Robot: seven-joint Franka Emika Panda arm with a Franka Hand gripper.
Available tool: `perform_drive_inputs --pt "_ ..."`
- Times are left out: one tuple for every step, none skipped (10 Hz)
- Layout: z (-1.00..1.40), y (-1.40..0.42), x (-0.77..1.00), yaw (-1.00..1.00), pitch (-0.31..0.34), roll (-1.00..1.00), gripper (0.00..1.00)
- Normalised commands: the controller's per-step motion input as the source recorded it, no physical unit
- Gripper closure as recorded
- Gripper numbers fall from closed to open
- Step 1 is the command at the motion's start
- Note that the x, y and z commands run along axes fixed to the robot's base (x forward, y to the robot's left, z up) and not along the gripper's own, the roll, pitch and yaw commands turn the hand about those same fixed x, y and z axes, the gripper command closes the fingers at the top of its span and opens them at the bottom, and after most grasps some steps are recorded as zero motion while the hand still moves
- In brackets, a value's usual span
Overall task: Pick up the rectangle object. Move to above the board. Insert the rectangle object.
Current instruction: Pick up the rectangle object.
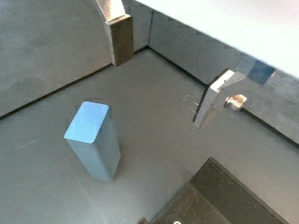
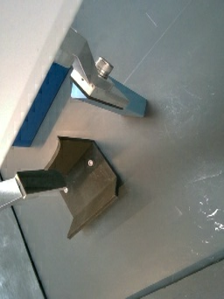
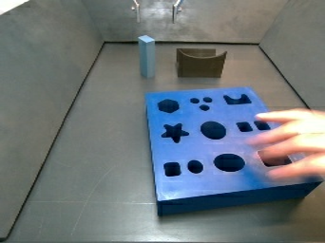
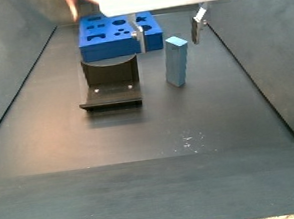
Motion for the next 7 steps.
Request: perform_drive_inputs --pt "-0.02 -0.08 -0.04 0.36 -0.143 -0.15 0.00" --pt "-0.02 -0.11 -0.22 0.74 -0.246 -0.23 0.00" --pt "0.00 -0.08 -0.07 0.98 -0.103 -0.15 0.00" --pt "0.00 -0.02 -0.02 1.00 -0.097 -0.19 0.00" --pt "-0.02 -0.02 -0.01 1.00 -0.103 -0.18 0.00" --pt "-0.03 -0.02 -0.01 1.00 -0.117 -0.17 0.00" --pt "-0.05 0.00 -0.11 0.98 -0.169 -0.19 0.00"
